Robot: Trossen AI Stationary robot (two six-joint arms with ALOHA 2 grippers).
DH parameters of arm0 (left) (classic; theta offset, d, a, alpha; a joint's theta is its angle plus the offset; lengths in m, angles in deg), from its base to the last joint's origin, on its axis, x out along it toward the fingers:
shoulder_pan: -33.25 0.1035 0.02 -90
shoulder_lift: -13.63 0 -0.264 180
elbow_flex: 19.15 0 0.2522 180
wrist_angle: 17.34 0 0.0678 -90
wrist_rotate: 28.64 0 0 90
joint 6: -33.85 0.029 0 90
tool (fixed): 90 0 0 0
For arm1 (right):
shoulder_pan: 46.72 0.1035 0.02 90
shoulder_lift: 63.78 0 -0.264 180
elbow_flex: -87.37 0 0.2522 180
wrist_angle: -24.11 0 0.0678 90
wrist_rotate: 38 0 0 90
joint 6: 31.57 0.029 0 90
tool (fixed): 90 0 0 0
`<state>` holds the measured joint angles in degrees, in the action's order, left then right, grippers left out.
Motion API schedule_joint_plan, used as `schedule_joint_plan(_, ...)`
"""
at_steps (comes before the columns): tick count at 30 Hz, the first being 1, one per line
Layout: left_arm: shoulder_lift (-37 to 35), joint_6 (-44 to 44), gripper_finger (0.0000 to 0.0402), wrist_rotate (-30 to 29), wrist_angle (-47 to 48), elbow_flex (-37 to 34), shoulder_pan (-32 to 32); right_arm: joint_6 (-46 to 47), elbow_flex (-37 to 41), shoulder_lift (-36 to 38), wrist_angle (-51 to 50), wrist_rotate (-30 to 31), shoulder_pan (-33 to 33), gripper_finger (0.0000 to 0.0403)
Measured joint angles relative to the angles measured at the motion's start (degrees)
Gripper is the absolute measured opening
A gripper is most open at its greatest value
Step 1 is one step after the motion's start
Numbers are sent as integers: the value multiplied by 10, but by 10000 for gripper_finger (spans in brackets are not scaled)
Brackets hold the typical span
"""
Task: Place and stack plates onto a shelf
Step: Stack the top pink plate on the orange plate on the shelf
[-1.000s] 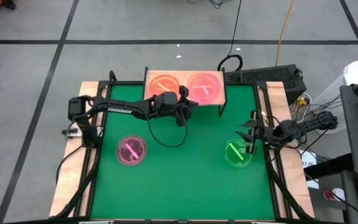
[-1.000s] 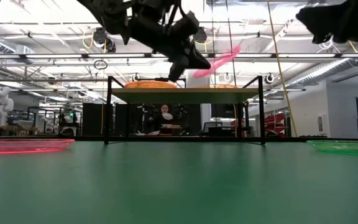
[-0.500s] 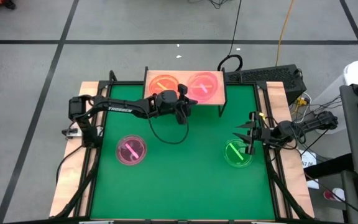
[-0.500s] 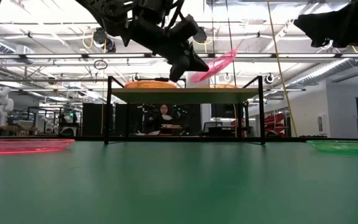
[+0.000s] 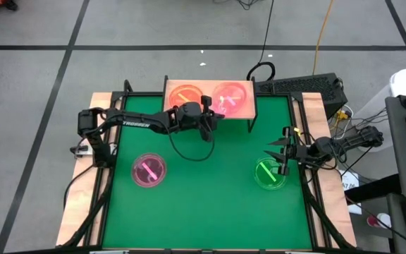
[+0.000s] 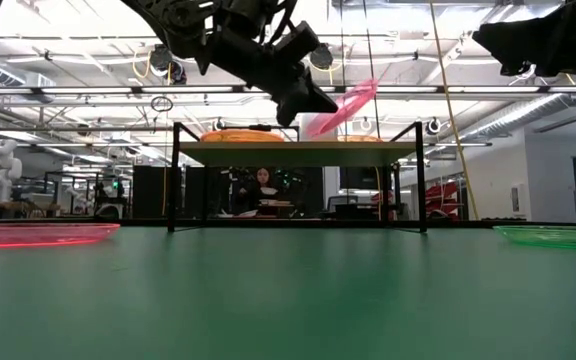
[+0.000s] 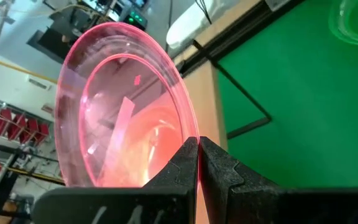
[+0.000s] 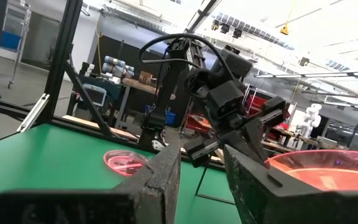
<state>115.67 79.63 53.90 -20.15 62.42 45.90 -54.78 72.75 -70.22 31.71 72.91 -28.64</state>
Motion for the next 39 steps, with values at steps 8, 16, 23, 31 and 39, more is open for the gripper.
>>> schedule_joint_plan(8, 0, -3, 12, -4, -9, 0, 8, 0, 0, 0, 0, 0, 0, 109)
schedule_joint_plan(16, 0, -8, 57, 2, 0, 0, 14, 0, 0, 0, 0, 0, 0, 109)
schedule_joint_plan(23, 0, 23, 87, -5, 0, 0, 12, 0, 0, 0, 0, 0, 0, 109)
schedule_joint_plan(31, 0, 31, 88, -46, -29, 0, 3, 0, 0, 0, 0, 0, 0, 109)
schedule_joint_plan(39, -1, -23, 88, -51, -40, 0, 24, 0, 0, 0, 0, 0, 0, 109)
